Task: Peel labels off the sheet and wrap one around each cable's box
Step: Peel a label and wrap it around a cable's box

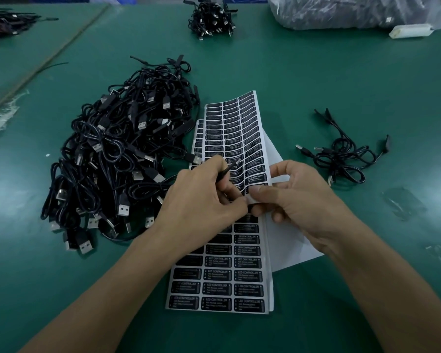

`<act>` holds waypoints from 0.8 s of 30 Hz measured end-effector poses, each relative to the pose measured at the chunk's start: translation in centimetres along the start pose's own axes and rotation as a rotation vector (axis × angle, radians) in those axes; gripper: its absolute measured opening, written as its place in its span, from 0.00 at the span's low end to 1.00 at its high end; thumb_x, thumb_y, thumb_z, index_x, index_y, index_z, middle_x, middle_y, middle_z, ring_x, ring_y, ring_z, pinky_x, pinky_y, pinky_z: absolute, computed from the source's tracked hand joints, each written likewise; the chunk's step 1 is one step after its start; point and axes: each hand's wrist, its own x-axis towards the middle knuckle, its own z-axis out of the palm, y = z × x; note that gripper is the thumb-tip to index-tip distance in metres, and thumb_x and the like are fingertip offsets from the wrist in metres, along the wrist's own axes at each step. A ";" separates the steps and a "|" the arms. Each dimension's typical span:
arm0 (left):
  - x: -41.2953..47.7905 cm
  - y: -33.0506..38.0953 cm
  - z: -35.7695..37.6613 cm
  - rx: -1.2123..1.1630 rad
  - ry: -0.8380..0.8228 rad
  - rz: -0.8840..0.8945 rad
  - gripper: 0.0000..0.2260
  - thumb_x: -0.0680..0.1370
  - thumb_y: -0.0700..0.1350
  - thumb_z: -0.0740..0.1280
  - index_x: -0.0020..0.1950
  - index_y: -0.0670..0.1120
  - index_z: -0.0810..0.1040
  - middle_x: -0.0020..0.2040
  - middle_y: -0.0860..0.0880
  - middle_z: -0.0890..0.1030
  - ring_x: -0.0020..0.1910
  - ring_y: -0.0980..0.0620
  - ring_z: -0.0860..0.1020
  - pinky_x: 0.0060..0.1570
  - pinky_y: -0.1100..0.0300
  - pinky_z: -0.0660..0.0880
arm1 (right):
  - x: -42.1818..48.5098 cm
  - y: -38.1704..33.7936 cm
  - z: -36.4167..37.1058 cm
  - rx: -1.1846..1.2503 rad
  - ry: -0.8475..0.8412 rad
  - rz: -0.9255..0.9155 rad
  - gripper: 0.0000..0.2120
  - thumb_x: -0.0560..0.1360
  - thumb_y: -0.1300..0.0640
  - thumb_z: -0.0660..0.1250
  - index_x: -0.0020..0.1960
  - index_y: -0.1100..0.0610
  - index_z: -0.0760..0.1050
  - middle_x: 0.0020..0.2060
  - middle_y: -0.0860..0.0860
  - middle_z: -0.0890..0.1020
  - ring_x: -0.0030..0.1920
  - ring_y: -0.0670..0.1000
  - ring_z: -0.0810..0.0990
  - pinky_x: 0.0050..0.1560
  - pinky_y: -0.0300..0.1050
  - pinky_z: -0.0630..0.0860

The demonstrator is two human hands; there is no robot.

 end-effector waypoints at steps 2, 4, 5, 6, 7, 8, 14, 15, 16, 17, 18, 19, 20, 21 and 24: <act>0.0 0.0 0.0 0.005 -0.002 0.000 0.20 0.71 0.45 0.75 0.37 0.53 0.62 0.37 0.61 0.84 0.32 0.58 0.80 0.35 0.50 0.81 | -0.1 0.0 0.0 -0.007 -0.002 -0.001 0.13 0.74 0.68 0.72 0.53 0.60 0.71 0.32 0.54 0.85 0.27 0.47 0.80 0.22 0.35 0.68; 0.0 -0.1 0.0 0.006 -0.001 0.000 0.19 0.71 0.44 0.75 0.37 0.54 0.63 0.38 0.61 0.84 0.32 0.58 0.81 0.34 0.51 0.81 | -0.2 -0.1 0.0 -0.015 -0.001 -0.002 0.12 0.75 0.68 0.72 0.53 0.60 0.71 0.30 0.53 0.85 0.26 0.46 0.79 0.22 0.35 0.68; 0.0 -0.1 0.0 0.005 0.000 0.002 0.19 0.71 0.44 0.74 0.37 0.53 0.63 0.38 0.60 0.84 0.32 0.58 0.81 0.34 0.50 0.81 | -0.2 -0.2 0.1 -0.016 0.000 -0.001 0.12 0.75 0.68 0.72 0.53 0.61 0.71 0.29 0.52 0.84 0.25 0.46 0.79 0.22 0.35 0.68; 0.1 -0.1 -0.1 0.003 0.002 0.003 0.19 0.71 0.43 0.74 0.37 0.54 0.63 0.37 0.59 0.84 0.32 0.57 0.81 0.35 0.50 0.81 | -0.2 -0.2 0.1 -0.018 0.002 0.000 0.12 0.75 0.68 0.72 0.53 0.61 0.71 0.29 0.52 0.84 0.25 0.45 0.79 0.21 0.35 0.67; 0.1 -0.2 -0.1 0.000 0.005 0.005 0.18 0.71 0.43 0.73 0.37 0.54 0.63 0.37 0.58 0.84 0.32 0.57 0.81 0.35 0.49 0.81 | -0.2 -0.2 0.1 -0.018 0.004 0.002 0.12 0.75 0.68 0.72 0.53 0.61 0.71 0.28 0.52 0.84 0.24 0.45 0.79 0.21 0.35 0.67; 0.1 -0.2 -0.1 -0.002 0.005 0.007 0.18 0.71 0.42 0.73 0.36 0.54 0.63 0.37 0.58 0.84 0.32 0.56 0.81 0.36 0.48 0.81 | -0.3 -0.2 0.1 -0.017 0.007 0.005 0.12 0.75 0.68 0.72 0.53 0.60 0.71 0.28 0.52 0.84 0.24 0.45 0.78 0.21 0.35 0.67; 0.5 -0.1 -0.8 -0.076 0.044 -0.012 0.16 0.69 0.41 0.71 0.36 0.51 0.62 0.35 0.45 0.82 0.33 0.45 0.77 0.31 0.50 0.75 | -0.2 -0.1 0.0 -0.057 0.060 -0.009 0.17 0.73 0.67 0.74 0.54 0.58 0.68 0.33 0.55 0.86 0.28 0.49 0.82 0.21 0.37 0.68; 0.7 -0.1 -1.1 -0.114 0.066 -0.032 0.16 0.68 0.42 0.70 0.36 0.51 0.62 0.35 0.42 0.81 0.34 0.42 0.76 0.32 0.49 0.75 | -0.2 -0.1 0.0 -0.085 0.072 -0.020 0.18 0.73 0.66 0.74 0.54 0.56 0.67 0.34 0.55 0.86 0.28 0.50 0.83 0.21 0.37 0.68; 0.8 0.0 -1.4 -0.155 0.086 -0.051 0.15 0.67 0.42 0.69 0.37 0.50 0.62 0.34 0.41 0.80 0.33 0.41 0.75 0.32 0.47 0.75 | -0.2 0.0 0.0 -0.117 0.079 -0.030 0.19 0.73 0.65 0.74 0.54 0.54 0.66 0.34 0.55 0.86 0.29 0.50 0.83 0.20 0.37 0.68; 0.9 0.0 -1.7 -0.203 0.104 -0.065 0.15 0.66 0.42 0.69 0.37 0.50 0.61 0.32 0.42 0.78 0.32 0.42 0.74 0.33 0.46 0.75 | -0.3 0.1 0.0 -0.152 0.081 -0.035 0.20 0.73 0.64 0.74 0.54 0.52 0.65 0.34 0.54 0.86 0.28 0.50 0.83 0.20 0.38 0.68; 1.0 0.2 -1.9 -0.259 0.120 -0.076 0.15 0.66 0.42 0.69 0.37 0.50 0.61 0.32 0.41 0.76 0.31 0.44 0.73 0.34 0.45 0.75 | -0.4 0.2 0.0 -0.190 0.076 -0.035 0.21 0.72 0.63 0.74 0.54 0.50 0.64 0.34 0.54 0.86 0.28 0.50 0.83 0.20 0.38 0.67; 1.1 0.3 -2.1 -0.312 0.136 -0.087 0.15 0.66 0.41 0.69 0.36 0.51 0.61 0.33 0.37 0.75 0.31 0.46 0.72 0.34 0.43 0.75 | -0.4 0.2 0.1 -0.226 0.064 -0.029 0.21 0.72 0.62 0.74 0.53 0.49 0.64 0.34 0.53 0.86 0.28 0.50 0.82 0.20 0.37 0.67; 1.1 0.4 -2.2 -0.356 0.151 -0.094 0.16 0.67 0.39 0.69 0.36 0.52 0.61 0.36 0.32 0.74 0.32 0.46 0.72 0.33 0.43 0.75 | -0.5 0.3 0.1 -0.254 0.046 -0.020 0.22 0.71 0.61 0.74 0.52 0.48 0.63 0.34 0.53 0.86 0.28 0.50 0.82 0.20 0.37 0.66; 1.2 0.4 -2.2 -0.389 0.168 -0.097 0.17 0.67 0.38 0.69 0.35 0.52 0.62 0.38 0.30 0.74 0.31 0.47 0.72 0.33 0.45 0.75 | -0.5 0.4 0.2 -0.271 0.026 -0.011 0.22 0.71 0.60 0.74 0.52 0.47 0.63 0.34 0.52 0.86 0.27 0.49 0.81 0.20 0.37 0.66; 1.3 0.0 -2.0 -0.420 0.196 -0.112 0.18 0.66 0.37 0.70 0.36 0.51 0.61 0.39 0.32 0.78 0.27 0.51 0.75 0.33 0.57 0.77 | -0.8 0.3 0.3 -0.387 0.010 -0.001 0.22 0.69 0.51 0.76 0.51 0.46 0.63 0.31 0.51 0.85 0.26 0.48 0.78 0.22 0.36 0.66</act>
